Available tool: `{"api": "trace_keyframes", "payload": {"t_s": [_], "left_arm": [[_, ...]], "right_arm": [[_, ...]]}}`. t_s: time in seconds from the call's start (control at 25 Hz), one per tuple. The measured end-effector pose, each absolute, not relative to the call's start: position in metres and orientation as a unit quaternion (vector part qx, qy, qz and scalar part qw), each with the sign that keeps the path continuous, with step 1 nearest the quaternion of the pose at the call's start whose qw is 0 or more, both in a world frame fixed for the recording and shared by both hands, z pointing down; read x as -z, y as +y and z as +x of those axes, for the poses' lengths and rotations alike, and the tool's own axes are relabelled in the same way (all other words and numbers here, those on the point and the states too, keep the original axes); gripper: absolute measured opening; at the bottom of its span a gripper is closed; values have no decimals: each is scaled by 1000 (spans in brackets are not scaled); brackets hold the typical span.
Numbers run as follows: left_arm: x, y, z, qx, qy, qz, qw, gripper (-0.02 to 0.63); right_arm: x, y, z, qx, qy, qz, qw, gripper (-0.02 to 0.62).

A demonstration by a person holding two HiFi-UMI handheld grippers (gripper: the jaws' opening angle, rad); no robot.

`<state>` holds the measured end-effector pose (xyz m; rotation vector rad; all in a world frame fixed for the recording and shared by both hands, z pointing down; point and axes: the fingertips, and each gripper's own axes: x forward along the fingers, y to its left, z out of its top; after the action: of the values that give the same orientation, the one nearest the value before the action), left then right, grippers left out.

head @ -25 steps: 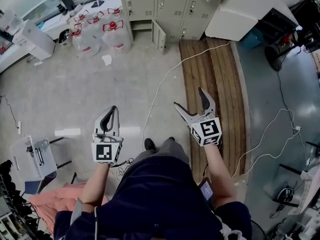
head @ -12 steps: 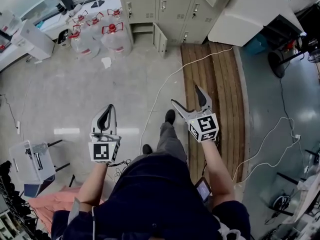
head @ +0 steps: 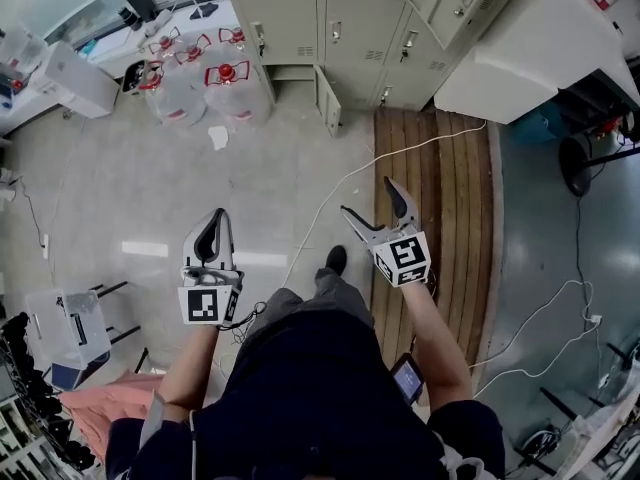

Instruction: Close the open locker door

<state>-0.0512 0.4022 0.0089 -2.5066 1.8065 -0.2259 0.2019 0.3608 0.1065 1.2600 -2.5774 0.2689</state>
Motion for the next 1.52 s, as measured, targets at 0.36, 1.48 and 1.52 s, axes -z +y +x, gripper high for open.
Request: {"api": "trace_keyframes", "payload": {"t_s": [0.36, 1.48, 1.52], "left_arm": [[-22, 310, -27, 72, 569, -818, 40, 2], [-234, 40, 5, 100, 488, -867, 2, 2], [-248, 35, 7, 105, 489, -866, 7, 2]], "right_arm": [[-146, 278, 209, -99, -895, 408, 153, 430], [-420, 39, 218, -164, -881, 392, 208, 369], [-436, 33, 221, -165, -882, 390, 208, 363]]}}
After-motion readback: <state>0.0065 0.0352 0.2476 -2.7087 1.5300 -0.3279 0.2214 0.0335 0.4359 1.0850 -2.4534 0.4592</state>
